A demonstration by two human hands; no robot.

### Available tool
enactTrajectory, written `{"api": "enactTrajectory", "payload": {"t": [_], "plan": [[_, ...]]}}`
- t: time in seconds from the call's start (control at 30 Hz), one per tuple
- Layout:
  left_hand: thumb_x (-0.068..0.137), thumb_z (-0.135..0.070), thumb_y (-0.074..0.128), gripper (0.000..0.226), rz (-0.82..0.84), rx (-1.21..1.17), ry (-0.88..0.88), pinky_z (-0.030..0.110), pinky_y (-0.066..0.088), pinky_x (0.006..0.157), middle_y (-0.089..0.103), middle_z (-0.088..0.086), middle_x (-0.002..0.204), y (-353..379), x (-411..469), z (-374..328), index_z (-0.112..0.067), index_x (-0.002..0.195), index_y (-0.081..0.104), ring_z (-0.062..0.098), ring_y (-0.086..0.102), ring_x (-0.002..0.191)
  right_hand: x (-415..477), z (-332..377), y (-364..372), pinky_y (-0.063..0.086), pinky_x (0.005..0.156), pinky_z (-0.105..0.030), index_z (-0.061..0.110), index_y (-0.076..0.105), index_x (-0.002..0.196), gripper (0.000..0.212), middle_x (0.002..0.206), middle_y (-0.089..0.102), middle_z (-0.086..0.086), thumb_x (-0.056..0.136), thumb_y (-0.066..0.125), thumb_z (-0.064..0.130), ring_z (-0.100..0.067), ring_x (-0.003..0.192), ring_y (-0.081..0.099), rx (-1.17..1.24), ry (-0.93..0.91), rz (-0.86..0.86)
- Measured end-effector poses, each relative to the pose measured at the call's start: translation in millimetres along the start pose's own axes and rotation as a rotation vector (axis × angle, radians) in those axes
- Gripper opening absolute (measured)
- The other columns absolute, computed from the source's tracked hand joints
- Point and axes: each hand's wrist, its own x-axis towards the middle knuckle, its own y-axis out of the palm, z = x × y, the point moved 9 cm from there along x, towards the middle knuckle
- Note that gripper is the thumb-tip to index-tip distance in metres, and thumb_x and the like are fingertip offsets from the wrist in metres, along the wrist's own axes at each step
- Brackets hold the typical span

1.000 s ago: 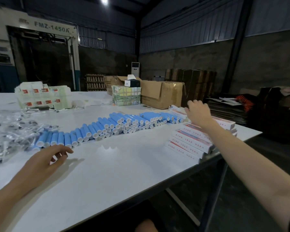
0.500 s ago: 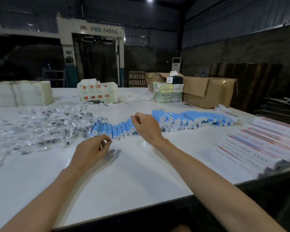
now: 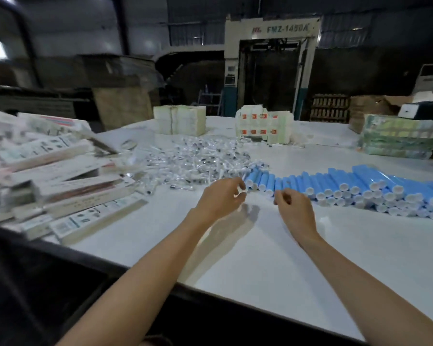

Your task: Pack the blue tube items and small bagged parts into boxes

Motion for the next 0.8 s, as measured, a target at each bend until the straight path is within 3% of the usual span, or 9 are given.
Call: {"api": "enactTrajectory", "payload": {"t": [0.17,0.23,0.37,0.5,0.67,0.8], "plan": [[0.109,-0.021,0.054,0.037,-0.062,0.378,-0.311,0.049,0.045,0.109,0.061,0.015,0.143,-66,-28,94,-0.010,0.144,0.054,0.037,0.053,0.133,1,-1,6,0.054,0.070,-0.045,0.017,0.065,0.070,0.035,0.070,0.068,-0.005,0.101,0.058,0.033,-0.029,0.071,0.065,0.100,0.007,0.052],[0.106,-0.020,0.056,0.042,-0.097,0.529,-0.463,0.052,0.043,0.109,0.057,0.020,0.145,-100,-48,135,-0.004,0.145,0.050,0.041,0.049,0.135,2,-3,8,0.056,0.074,-0.046,0.018,0.063,0.068,0.036,0.071,0.069,-0.004,0.101,0.058,0.034,-0.029,0.075,0.068,0.138,0.016,0.061],[0.104,-0.043,0.063,0.060,-0.084,0.669,-0.660,0.050,0.043,0.109,0.053,0.023,0.145,-145,-91,203,-0.001,0.144,0.048,0.043,0.049,0.135,2,-3,11,0.057,0.074,-0.049,0.021,0.062,0.067,0.038,0.069,0.070,-0.002,0.101,0.059,0.036,-0.028,0.074,0.070,0.175,0.018,0.073],[0.101,-0.064,0.060,0.074,0.052,0.820,-0.632,0.050,0.043,0.112,0.048,0.016,0.149,-143,-110,233,-0.009,0.150,0.050,0.038,0.047,0.139,0,1,12,0.058,0.071,-0.050,0.022,0.062,0.066,0.040,0.067,0.069,0.000,0.102,0.060,0.039,-0.026,0.065,0.067,0.186,-0.008,0.091],[0.102,-0.071,0.049,0.060,0.057,0.953,-0.520,0.050,0.042,0.109,0.048,0.008,0.151,-140,-109,230,-0.042,0.154,0.051,0.035,0.045,0.139,-3,4,11,0.058,0.070,-0.051,0.020,0.064,0.068,0.039,0.063,0.065,0.000,0.102,0.059,0.040,-0.026,0.065,0.067,0.198,-0.005,0.111],[0.103,-0.075,0.039,0.054,0.070,1.060,-0.509,0.049,0.044,0.107,0.049,0.004,0.151,-143,-105,228,-0.050,0.150,0.053,0.032,0.047,0.139,-6,7,10,0.058,0.070,-0.051,0.020,0.065,0.070,0.039,0.061,0.063,0.003,0.103,0.059,0.040,-0.021,0.063,0.065,0.207,-0.007,0.129]]}}
